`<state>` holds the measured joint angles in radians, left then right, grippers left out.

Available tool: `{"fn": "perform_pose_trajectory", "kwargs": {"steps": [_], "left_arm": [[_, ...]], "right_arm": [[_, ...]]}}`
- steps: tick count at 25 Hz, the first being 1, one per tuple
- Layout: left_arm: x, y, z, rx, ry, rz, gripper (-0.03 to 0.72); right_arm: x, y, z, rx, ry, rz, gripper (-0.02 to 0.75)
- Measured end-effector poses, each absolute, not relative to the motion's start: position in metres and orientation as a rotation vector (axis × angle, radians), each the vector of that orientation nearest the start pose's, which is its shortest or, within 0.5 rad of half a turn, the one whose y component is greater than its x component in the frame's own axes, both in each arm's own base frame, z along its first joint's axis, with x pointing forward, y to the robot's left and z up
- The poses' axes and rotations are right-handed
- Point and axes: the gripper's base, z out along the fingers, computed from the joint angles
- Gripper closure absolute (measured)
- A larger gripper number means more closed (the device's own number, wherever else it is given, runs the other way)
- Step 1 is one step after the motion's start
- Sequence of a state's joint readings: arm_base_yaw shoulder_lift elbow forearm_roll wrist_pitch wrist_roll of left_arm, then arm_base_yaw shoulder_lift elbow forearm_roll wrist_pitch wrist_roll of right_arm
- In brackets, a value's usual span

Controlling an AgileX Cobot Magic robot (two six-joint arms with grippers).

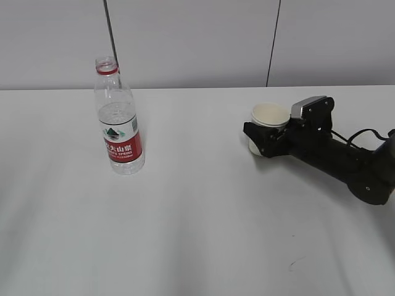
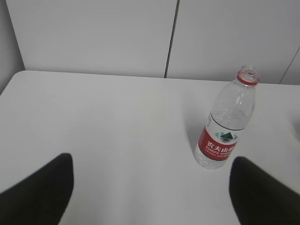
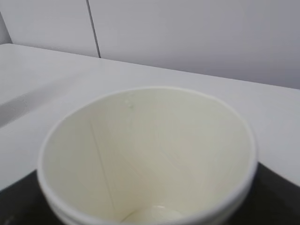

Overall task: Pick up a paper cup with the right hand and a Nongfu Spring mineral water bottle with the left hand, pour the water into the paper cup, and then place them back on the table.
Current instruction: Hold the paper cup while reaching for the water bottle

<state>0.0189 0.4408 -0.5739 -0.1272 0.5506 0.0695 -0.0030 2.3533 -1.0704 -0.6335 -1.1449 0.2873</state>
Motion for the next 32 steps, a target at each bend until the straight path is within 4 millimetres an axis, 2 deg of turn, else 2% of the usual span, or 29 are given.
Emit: {"fn": "perform_pose_trajectory", "kwargs": {"steps": [6, 16, 19, 24, 27, 32], "left_arm": [[0.087, -0.004, 0.325, -0.010, 1.897, -0.077, 0.093], [0.088, -0.004, 0.329, -0.014, 1.855, -0.074, 0.093], [0.093, -0.004, 0.328, -0.019, 1.864, -0.080, 0.093], [0.114, -0.005, 0.313, -0.050, 1.884, -0.130, 0.093], [0.129, -0.003, 0.300, -0.052, 1.848, -0.100, 0.093], [0.160, -0.001, 0.277, -0.076, 1.890, -0.075, 0.094]], "right_arm": [[0.416, 0.049, 0.061, -0.442, 1.656, 0.478, 0.214], [0.411, 0.055, 0.060, -0.561, 1.636, 0.506, 0.225], [0.409, 0.058, 0.069, -0.626, 1.606, 0.518, 0.225], [0.409, 0.062, 0.093, -0.657, 1.566, 0.555, 0.221], [0.407, 0.064, 0.102, -0.684, 1.556, 0.592, 0.215], [0.403, 0.069, 0.112, -0.729, 1.546, 0.635, 0.214]]}}
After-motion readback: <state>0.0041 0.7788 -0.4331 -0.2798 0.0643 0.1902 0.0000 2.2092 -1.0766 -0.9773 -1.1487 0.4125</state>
